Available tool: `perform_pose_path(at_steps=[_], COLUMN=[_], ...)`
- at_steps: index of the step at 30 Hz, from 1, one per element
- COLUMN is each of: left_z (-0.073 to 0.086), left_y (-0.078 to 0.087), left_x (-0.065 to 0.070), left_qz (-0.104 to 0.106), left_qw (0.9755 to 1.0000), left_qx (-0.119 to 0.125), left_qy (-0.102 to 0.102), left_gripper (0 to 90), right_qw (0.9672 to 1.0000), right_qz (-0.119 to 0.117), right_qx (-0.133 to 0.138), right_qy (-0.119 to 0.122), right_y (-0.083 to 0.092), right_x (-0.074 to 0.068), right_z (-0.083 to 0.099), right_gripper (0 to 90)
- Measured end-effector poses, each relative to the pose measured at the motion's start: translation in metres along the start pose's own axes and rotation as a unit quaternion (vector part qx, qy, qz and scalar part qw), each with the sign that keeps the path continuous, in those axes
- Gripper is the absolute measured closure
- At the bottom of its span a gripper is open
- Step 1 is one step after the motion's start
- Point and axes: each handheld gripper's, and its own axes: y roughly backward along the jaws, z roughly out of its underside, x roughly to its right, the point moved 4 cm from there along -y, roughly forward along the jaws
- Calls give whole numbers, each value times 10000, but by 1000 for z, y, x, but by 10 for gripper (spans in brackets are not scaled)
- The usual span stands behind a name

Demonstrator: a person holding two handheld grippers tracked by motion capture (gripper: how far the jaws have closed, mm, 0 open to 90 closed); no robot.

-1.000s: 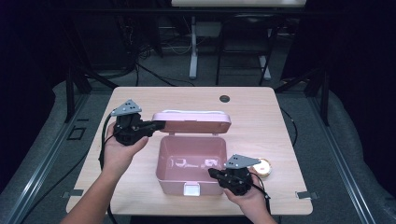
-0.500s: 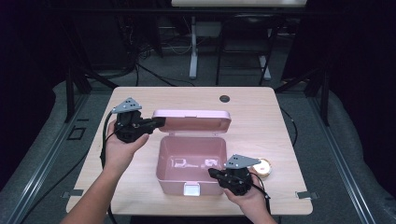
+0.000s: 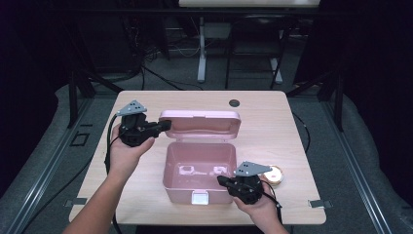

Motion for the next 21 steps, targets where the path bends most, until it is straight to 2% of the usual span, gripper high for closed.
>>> perform_pose_path(at_steps=[17, 21], left_z=[1, 1], left_y=[-7, -9], left_x=[-8, -7], left_qz=[-77, -100], left_qw=[9999, 9999], left_qx=[-85, -117], left_qy=[101, 66], left_gripper=[893, 892], right_qw=[10000, 10000], right_qz=[22, 20], right_qx=[21, 22], right_qy=[21, 29], right_y=[0, 0], right_x=[0, 0], right_z=[0, 0], right_gripper=[900, 900])
